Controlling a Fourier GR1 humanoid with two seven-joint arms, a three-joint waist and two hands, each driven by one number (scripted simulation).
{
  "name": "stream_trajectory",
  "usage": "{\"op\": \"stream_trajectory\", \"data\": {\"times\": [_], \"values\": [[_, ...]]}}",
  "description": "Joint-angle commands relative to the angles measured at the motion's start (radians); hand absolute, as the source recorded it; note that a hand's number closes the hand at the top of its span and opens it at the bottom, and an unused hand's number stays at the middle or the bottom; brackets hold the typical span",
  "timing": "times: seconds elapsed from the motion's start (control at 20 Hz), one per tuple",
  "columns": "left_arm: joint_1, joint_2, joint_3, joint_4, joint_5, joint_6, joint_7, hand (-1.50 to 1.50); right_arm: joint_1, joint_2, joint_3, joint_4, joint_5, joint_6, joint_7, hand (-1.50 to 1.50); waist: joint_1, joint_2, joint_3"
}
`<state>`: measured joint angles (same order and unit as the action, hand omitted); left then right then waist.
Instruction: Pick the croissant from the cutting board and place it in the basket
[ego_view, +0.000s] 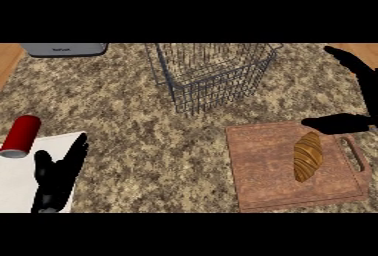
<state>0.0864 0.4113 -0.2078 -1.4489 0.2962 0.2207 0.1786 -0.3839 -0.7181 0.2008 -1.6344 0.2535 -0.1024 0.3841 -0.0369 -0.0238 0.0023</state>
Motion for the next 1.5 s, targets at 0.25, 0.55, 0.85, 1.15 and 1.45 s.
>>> {"op": "stream_trajectory", "data": {"times": [0.25,0.55,0.85,1.15,1.45], "values": [[0.079,-0.019,-0.018,0.055,-0.007,-0.007,0.001,0.00,-0.098,-0.357,-0.118,-0.166,-0.253,0.490,0.316,-1.50,-0.006,0.009,-0.008],[0.071,0.011,0.005,-0.012,0.030,-0.032,0.072,0.00,-0.098,-0.461,-0.158,-0.196,-0.511,0.716,0.489,-1.50,0.016,0.014,-0.005],[0.056,-0.032,-0.004,0.068,-0.006,-0.043,0.003,0.00,-0.065,-0.516,-0.210,-0.223,-0.628,0.756,0.562,-1.50,0.027,0.022,-0.005],[0.044,-0.040,0.013,0.085,-0.012,-0.051,0.014,0.00,0.063,-0.502,-0.296,-0.307,-0.645,0.710,0.517,-1.50,0.014,0.020,-0.003],[0.007,-0.050,0.027,0.107,-0.020,-0.061,0.020,0.00,0.141,-0.361,-0.241,-0.343,-0.474,0.613,0.479,-1.50,0.029,0.025,-0.002]]}}
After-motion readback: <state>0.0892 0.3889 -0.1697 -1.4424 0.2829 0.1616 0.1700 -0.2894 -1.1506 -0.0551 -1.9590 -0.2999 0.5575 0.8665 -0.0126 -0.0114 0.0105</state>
